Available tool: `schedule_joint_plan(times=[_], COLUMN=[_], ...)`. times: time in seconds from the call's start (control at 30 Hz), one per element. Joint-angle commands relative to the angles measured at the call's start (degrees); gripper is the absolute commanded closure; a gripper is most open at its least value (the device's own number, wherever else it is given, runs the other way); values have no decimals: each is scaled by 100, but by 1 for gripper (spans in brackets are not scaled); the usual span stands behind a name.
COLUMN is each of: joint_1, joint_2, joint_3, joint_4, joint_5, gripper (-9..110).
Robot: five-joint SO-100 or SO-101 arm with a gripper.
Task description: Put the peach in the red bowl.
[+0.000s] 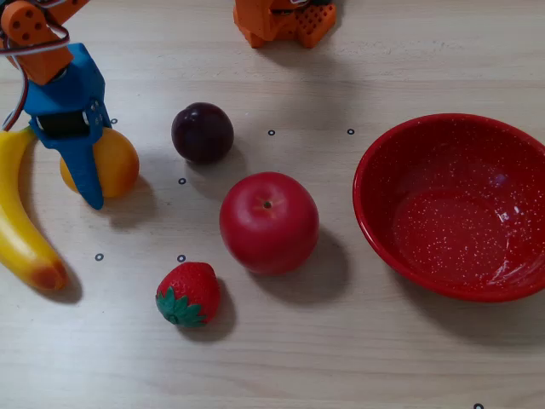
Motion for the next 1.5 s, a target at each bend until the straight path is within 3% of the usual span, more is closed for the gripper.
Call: schedule_joint_plan(times=[0.0,0.2,0.4,0.53,0.7,0.9,1.1,1.4,1.47], joint_1=[105,712,1934,3357,5194,6513,7049,6961,6952], joint_2=[580,1538,2725,3076,2936,2215,1345,79,-53], joint_3=[-896,-2575,-3085,-3059,-2962,-2672,-2232,-1758,-1582], joint_4=[940,2206,2197,1995,1644,1204,782,44,-123], joint_5=[-369,-1222,-2065,-2883,-3937,-4904,-5265,-4975,-4799], gripper=[101,101,101,101,101,101,101,100,80])
